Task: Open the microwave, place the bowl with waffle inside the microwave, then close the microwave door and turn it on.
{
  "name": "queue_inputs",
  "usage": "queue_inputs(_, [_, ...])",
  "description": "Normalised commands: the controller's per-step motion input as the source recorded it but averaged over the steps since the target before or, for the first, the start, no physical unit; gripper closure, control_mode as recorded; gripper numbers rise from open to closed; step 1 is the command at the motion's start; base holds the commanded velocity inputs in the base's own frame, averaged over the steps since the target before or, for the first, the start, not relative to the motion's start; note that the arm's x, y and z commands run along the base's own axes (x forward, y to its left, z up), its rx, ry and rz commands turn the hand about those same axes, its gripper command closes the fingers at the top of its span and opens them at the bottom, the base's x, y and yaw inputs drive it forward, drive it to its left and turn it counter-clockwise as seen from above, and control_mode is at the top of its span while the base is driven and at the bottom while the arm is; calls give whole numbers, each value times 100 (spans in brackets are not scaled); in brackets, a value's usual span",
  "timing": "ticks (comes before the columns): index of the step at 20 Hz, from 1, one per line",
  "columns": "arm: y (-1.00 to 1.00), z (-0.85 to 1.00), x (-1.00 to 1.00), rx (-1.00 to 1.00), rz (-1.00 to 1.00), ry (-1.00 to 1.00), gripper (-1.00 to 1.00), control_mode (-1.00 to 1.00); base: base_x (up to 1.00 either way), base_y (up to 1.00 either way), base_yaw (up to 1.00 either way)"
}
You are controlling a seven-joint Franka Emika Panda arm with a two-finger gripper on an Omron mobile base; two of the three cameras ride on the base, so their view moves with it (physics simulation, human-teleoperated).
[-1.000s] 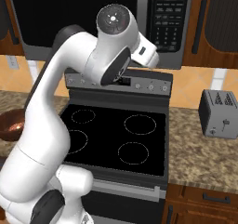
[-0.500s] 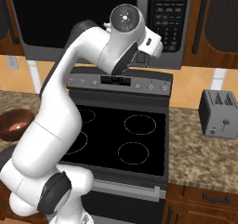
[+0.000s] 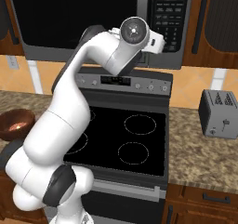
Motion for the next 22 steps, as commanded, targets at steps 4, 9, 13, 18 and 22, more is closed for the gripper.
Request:
queue_inputs(4, [-22, -5, 49, -1, 6, -3, -100, -100, 0, 0, 0])
queue_inputs(9, [-41, -7, 36, 0, 0, -4, -100, -100, 0, 0, 0])
queue_inputs(13, [0, -41, 68, -9, 5, -15, -100, -100, 0, 0, 0])
queue_inputs(18, [7, -49, 92, -9, 5, -15, -100, -100, 0, 0, 0])
queue_inputs(22, [37, -52, 100, -6, 5, 0, 100, -100, 0, 0, 0])
